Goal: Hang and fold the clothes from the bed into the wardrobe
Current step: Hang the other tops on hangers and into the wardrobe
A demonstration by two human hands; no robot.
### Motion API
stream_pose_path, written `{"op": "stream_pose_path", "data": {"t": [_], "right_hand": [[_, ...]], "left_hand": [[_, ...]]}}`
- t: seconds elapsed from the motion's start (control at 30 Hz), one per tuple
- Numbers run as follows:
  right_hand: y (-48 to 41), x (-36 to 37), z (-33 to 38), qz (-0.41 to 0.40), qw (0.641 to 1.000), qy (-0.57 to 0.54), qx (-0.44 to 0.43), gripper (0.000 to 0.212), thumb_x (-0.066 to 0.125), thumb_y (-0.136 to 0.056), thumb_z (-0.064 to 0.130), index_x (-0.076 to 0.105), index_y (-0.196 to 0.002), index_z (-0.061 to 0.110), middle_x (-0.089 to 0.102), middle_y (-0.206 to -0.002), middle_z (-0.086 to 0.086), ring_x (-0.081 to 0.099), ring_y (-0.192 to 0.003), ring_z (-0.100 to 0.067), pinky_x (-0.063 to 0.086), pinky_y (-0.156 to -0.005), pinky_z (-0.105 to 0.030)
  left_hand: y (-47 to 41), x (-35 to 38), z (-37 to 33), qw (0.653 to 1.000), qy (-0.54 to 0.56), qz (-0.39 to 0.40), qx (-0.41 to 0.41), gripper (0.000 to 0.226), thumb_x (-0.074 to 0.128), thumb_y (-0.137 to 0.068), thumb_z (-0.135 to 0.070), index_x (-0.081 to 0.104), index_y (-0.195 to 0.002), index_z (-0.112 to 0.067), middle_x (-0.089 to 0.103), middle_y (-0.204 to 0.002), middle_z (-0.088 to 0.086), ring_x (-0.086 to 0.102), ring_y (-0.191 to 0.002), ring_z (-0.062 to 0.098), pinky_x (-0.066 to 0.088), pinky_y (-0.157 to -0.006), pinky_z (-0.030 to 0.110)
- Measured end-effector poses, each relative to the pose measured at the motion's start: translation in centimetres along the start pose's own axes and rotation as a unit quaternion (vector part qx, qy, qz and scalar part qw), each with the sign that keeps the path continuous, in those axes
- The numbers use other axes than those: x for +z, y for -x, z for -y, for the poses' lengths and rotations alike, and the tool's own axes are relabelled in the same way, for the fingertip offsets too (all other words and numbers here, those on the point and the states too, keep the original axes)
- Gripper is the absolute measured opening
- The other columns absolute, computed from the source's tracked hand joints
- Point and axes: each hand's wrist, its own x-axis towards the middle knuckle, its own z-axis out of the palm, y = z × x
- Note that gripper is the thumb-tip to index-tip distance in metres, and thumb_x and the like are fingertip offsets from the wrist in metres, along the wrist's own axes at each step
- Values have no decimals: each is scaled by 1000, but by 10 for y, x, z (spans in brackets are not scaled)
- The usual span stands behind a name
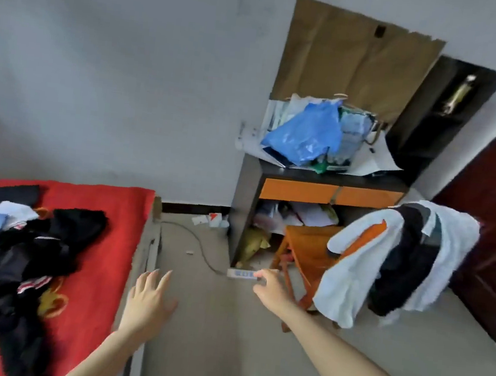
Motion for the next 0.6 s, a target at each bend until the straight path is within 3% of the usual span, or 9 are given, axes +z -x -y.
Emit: {"op": "stream_pose_path", "data": {"t": [0.07, 0.17, 0.3, 0.4, 0.53, 0.6], "right_hand": [[9, -19, -26, -31, 999, -8, 27, 34, 50, -92, 11, 55, -126, 11, 50, -123, -7, 51, -109, -20, 38, -86, -22], [20, -46, -64, -84, 993, -25, 75, 33, 52, -91, 12, 57, -123, 13, 53, -126, -4, 50, -117, -20, 41, -97, -26], [30, -77, -107, -129, 982, -47, 127, 33, 49, -90, 10, 58, -122, 8, 54, -126, -10, 53, -114, -23, 43, -85, -23], [28, -106, -141, -160, 975, -56, 145, 32, 50, -89, 9, 59, -119, 3, 54, -124, -11, 53, -112, -26, 46, -91, -32], [15, -150, -186, -205, 963, -82, 157, 31, 49, -90, 8, 59, -119, 5, 54, -122, -14, 56, -95, -22, 46, -82, -30], [5, -180, -211, -233, 954, -100, 157, 29, 48, -91, 6, 60, -116, 0, 53, -121, -18, 57, -100, -27, 46, -84, -32]], "left_hand": [[-7, 7, -24, 999, -3, 16, 31, 69, 58, -88, -39, 28, -147, -17, 29, -149, 8, 19, -140, 29, 26, -109, 38], [-16, 17, -61, 997, -11, 41, 70, 67, 52, -91, -41, 23, -148, -21, 26, -150, 5, 17, -141, 26, 25, -110, 36], [-28, 28, -109, 991, -7, 45, 124, 64, 52, -91, -37, 26, -147, -19, 32, -146, 4, 23, -138, 26, 28, -107, 34], [-37, 34, -147, 988, -9, 56, 147, 63, 48, -93, -37, 21, -148, -21, 30, -147, 3, 21, -138, 25, 26, -108, 32], [-54, 44, -201, 981, -12, 59, 184, 59, 45, -95, -39, 20, -147, -24, 24, -150, 4, 16, -140, 24, 24, -111, 33], [-67, 50, -237, 978, -21, 57, 200, 59, 42, -96, -41, 18, -147, -25, 20, -152, 3, 13, -141, 23, 23, -112, 33]]}}
